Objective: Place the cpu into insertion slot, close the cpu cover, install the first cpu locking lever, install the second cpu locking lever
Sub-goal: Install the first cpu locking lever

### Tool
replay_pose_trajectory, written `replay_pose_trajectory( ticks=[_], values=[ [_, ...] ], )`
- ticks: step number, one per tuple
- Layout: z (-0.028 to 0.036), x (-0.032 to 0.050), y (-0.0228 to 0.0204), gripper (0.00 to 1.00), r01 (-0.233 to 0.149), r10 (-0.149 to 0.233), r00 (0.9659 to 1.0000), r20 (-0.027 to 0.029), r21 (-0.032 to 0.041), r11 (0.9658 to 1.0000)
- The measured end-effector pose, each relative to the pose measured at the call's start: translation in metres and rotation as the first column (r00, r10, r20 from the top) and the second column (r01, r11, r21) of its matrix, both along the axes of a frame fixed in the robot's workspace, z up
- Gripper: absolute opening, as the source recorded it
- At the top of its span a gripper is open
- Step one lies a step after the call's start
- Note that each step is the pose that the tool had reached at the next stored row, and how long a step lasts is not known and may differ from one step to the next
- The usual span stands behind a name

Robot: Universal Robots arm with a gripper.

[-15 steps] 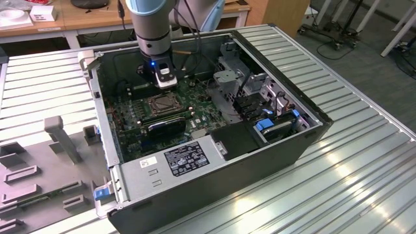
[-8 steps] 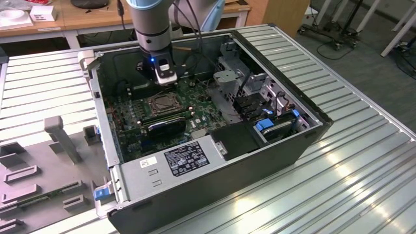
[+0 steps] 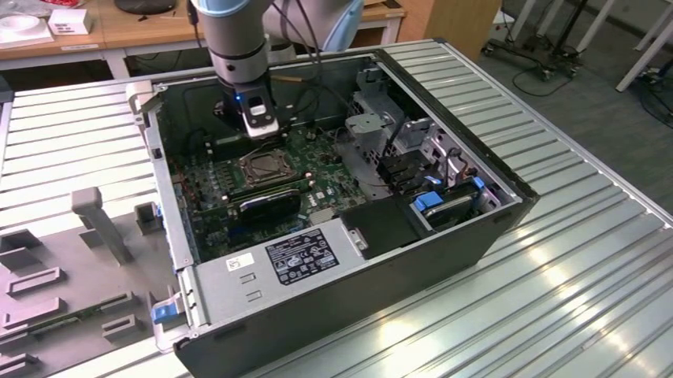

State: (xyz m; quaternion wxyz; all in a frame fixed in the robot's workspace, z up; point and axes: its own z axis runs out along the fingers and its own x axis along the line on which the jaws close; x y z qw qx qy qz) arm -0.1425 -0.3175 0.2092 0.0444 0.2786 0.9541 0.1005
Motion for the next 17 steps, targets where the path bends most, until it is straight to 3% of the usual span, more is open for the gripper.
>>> replay_pose_trajectory(
  ticks=[3, 10, 17],
  values=[
    [0.0004, -0.0033, 0.0, 0.11, 0.0, 0.0, 1.0, 0.0024, -0.0001, 1.0],
    [0.012, -0.0034, 0.0, 0.11, 0.0, 0.0, 1.0, 0.0081, 0.0037, 1.0],
    [0.0186, -0.0042, 0.0, 0.11, 0.0, 0.0, 0.9999, 0.0166, 0.0069, 1.0]
  ],
)
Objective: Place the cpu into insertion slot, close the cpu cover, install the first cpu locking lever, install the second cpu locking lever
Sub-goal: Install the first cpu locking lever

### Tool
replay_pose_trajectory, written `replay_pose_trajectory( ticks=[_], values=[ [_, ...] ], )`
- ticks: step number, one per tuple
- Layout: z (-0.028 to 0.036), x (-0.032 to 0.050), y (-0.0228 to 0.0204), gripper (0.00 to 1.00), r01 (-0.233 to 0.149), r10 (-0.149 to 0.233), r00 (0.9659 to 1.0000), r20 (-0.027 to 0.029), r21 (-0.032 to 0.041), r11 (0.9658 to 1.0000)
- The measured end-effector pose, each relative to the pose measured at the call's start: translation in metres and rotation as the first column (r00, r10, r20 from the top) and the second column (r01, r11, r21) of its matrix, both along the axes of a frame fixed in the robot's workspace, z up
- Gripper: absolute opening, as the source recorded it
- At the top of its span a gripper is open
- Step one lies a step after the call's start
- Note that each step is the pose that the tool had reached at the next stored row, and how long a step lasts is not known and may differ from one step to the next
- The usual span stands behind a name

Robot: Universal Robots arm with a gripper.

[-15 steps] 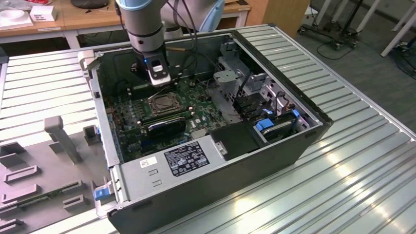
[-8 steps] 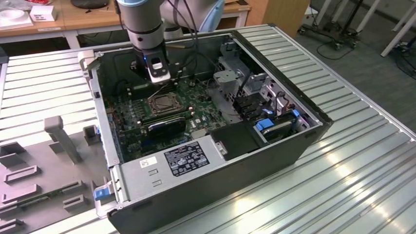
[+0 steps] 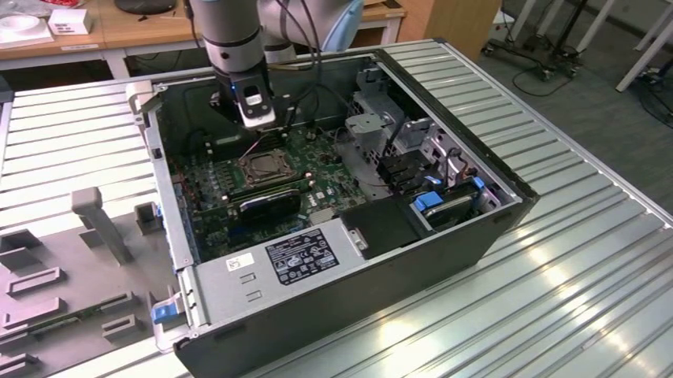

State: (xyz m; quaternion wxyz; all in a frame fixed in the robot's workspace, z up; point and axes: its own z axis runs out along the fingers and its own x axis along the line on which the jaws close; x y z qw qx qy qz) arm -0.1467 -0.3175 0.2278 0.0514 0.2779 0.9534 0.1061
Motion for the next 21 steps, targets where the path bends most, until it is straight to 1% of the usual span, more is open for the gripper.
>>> replay_pose_trajectory(
  ticks=[3, 6, 8, 10, 13, 14, 18, 19, 21],
  values=[
    [0.0001, -0.0027, 0.0, 0.11, 0.0, 0.0, 1.0, 0.007, -0.0001, 1.0],
    [0.0001, -0.0041, 0.0, 0.11, 0.0, 0.0, 0.9999, 0.0129, 0.0002, 1.0],
    [-0.0002, -0.0041, 0.0, 0.11, 0.0, 0.0, 0.9998, 0.0185, 0.0027, 1.0],
    [-0.0007, -0.0041, 0.0, 0.11, 0.0, 0.0, 0.9997, 0.0258, 0.0068, 1.0],
    [-0.0014, -0.0044, 0.0, 0.11, 0.0, 0.0, 0.9995, 0.0314, 0.0106, 0.9999],
    [-0.0016, -0.0046, 0.0, 0.11, 0.0, 0.0, 0.9995, 0.033, 0.0118, 0.9999],
    [-0.0017, -0.0046, 0.0, 0.11, 0.0, 0.0, 0.9995, 0.0331, 0.0117, 0.9999],
    [-0.0016, -0.0055, -0.0001, 0.11, 0.0, 0.0, 0.9994, 0.034, 0.0116, 0.9999],
    [-0.0016, -0.0086, 0.0, 0.11, 0.0, 0.0, 0.9993, 0.038, 0.0118, 0.9999]
  ],
)
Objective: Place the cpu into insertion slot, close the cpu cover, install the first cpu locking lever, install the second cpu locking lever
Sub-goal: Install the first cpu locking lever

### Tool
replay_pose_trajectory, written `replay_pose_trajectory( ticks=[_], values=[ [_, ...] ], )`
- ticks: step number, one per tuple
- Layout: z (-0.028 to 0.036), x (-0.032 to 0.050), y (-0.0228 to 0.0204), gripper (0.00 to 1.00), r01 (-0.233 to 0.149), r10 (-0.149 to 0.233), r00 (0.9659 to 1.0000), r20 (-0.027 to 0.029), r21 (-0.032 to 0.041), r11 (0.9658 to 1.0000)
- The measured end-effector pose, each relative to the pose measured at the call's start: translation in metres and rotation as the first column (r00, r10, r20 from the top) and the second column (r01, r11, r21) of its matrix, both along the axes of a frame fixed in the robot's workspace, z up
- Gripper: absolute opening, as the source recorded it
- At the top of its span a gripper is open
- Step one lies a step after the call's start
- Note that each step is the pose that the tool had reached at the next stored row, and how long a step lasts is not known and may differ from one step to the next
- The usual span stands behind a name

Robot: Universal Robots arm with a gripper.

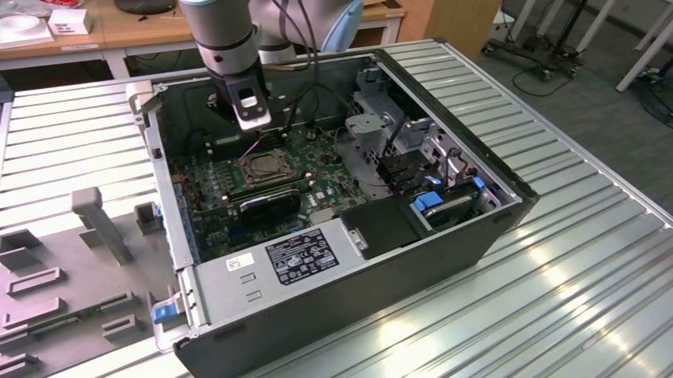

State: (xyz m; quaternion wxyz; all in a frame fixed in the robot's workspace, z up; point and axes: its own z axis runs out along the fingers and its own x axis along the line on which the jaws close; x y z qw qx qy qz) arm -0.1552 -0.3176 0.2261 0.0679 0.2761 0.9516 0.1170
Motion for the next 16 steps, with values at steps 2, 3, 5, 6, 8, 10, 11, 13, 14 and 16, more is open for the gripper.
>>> replay_pose_trajectory(
  ticks=[2, 3, 5, 6, 8, 10, 11, 13, 14, 16],
  values=[
    [-0.0001, -0.0021, 0.0, 0.11, 0.0, 0.0, 1.0, 0.0054, 0.0014, 1.0],
    [-0.0001, -0.0024, -0.0001, 0.11, 0.0, 0.0, 1.0, 0.0091, 0.004, 1.0],
    [-0.0001, -0.0025, -0.0012, 0.11, 0.0, 0.0, 0.9999, 0.0103, 0.0045, 1.0],
    [-0.0001, -0.0025, -0.002, 0.11, 0.0, 0.0, 0.9999, 0.0103, 0.0045, 1.0],
    [-0.0001, -0.0027, -0.0031, 0.11, 0.0, 0.0, 0.9999, 0.0103, 0.0045, 1.0],
    [-0.0002, -0.003, -0.0031, 0.11, 0.0, 0.0, 0.9999, 0.0141, 0.0076, 1.0],
    [-0.0002, -0.003, -0.0032, 0.11, 0.0, 0.0, 0.9998, 0.019, 0.0151, 0.9999],
    [-0.0002, -0.0035, -0.0031, 0.11, 0.0, 0.0, 0.9997, 0.0253, 0.0223, 0.9998],
    [-0.0002, -0.0038, -0.0032, 0.11, 0.0, 0.0, 0.9997, 0.0257, 0.0224, 0.9998],
    [-0.0002, -0.005, -0.0035, 0.11, 0.0, 0.0, 0.9997, 0.0261, 0.0223, 0.9998]
  ],
)
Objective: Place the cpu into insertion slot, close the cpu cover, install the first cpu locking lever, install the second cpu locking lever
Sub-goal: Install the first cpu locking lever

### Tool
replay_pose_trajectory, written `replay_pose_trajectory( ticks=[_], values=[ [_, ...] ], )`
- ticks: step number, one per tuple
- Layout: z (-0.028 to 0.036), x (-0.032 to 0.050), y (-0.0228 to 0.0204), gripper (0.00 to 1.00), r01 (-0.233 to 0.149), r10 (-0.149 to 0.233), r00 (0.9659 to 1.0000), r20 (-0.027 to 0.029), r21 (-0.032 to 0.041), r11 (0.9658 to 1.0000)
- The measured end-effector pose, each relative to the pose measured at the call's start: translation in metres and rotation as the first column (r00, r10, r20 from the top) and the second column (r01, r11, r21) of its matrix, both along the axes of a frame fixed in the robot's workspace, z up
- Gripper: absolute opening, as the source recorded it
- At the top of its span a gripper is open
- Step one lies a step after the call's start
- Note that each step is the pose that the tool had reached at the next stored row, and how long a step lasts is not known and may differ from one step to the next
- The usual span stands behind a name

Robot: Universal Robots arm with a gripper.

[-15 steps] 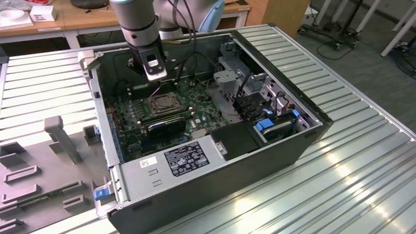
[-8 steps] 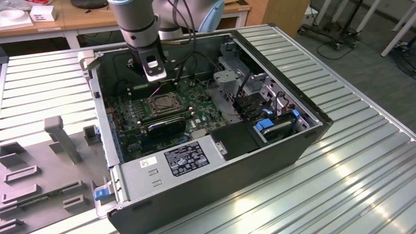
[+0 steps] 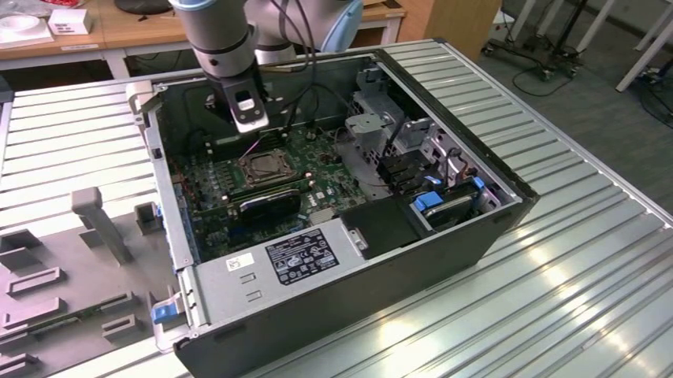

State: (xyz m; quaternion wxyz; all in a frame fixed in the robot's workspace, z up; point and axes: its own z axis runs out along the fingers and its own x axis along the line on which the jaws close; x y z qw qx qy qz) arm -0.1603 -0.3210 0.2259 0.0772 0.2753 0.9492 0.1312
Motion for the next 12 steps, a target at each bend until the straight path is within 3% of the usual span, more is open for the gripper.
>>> replay_pose_trajectory(
  ticks=[12],
  values=[
    [-0.0039, -0.0002, -0.0004, 0.11, 0.0, 0.0, 1.0, 0.0003, 0.0001, 1.0]
  ],
)
